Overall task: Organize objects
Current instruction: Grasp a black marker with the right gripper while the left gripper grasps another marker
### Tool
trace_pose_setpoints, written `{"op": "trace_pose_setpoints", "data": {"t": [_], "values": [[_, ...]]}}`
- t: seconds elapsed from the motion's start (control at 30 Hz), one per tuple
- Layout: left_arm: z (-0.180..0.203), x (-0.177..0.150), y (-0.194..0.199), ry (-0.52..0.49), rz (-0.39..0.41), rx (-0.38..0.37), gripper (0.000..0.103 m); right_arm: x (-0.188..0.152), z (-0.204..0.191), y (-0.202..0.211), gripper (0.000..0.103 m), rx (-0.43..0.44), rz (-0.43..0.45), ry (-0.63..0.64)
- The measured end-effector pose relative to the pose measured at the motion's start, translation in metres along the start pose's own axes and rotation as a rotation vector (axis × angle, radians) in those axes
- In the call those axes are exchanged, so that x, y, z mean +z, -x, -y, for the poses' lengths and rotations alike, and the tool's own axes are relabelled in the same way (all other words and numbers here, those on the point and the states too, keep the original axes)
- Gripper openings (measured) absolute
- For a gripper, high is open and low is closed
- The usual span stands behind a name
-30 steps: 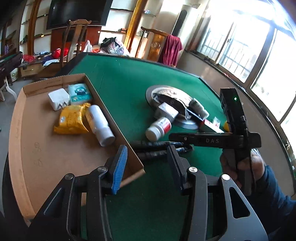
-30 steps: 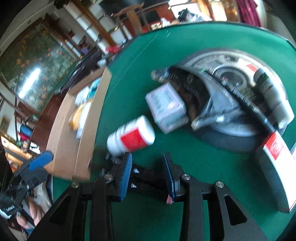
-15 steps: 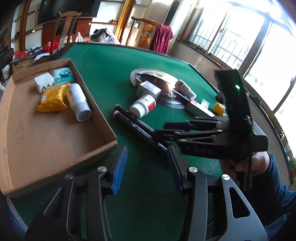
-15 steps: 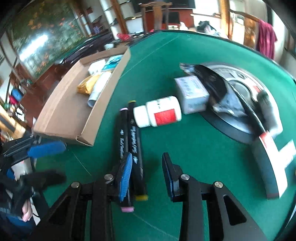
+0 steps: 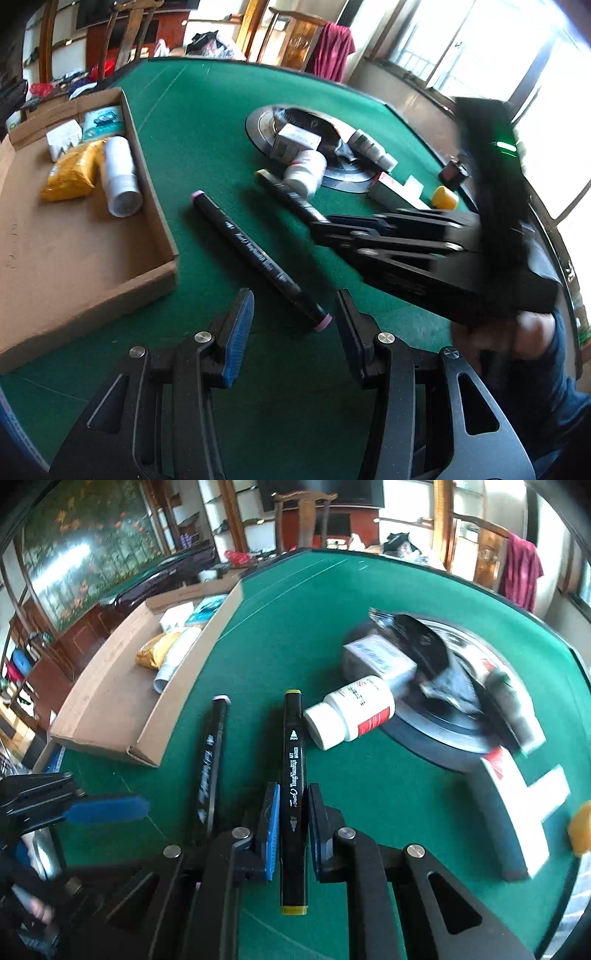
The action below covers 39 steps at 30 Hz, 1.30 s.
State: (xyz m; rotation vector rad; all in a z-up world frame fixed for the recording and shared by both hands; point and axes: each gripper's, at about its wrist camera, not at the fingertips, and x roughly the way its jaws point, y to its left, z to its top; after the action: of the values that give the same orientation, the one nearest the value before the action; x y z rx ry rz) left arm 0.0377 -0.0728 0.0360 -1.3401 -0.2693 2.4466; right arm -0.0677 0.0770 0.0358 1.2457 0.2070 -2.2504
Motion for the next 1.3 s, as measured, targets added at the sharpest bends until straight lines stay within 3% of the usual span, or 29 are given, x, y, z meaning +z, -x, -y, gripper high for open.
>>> {"op": "trace_pose_setpoints", "data": {"t": [0.17, 0.27, 0.47, 0.53, 0.73, 1.17, 1.3], "values": [[-0.003, 0.014, -0.028, 0.117, -0.061, 0.112, 0.045, -0.008, 0.009, 0.01, 0.013, -0.02, 0.018, -0.002], [-0.003, 0.018, -0.035, 0.126, -0.045, 0.176, 0.047, -0.008, 0.007, 0.004, 0.013, 0.002, 0.005, -0.001], [0.007, 0.02, -0.046, -0.044, -0.029, 0.271, 0.043, -0.01, 0.003, -0.002, 0.013, 0.002, -0.012, 0.001], [0.009, 0.017, -0.046, -0.096, -0.024, 0.293, 0.034, -0.011, 0.001, -0.005, 0.013, -0.002, -0.021, 0.006], [0.009, 0.016, -0.046, -0.142, -0.014, 0.287, 0.033, -0.013, -0.001, -0.009, 0.013, -0.018, -0.024, 0.012], [0.001, 0.02, -0.045, -0.054, 0.031, 0.228, 0.033, -0.013, 0.001, -0.01, 0.013, -0.048, -0.015, 0.034], [0.004, 0.02, -0.048, -0.063, 0.047, 0.24, 0.033, -0.013, 0.004, -0.01, 0.013, -0.046, -0.009, 0.029]]}}
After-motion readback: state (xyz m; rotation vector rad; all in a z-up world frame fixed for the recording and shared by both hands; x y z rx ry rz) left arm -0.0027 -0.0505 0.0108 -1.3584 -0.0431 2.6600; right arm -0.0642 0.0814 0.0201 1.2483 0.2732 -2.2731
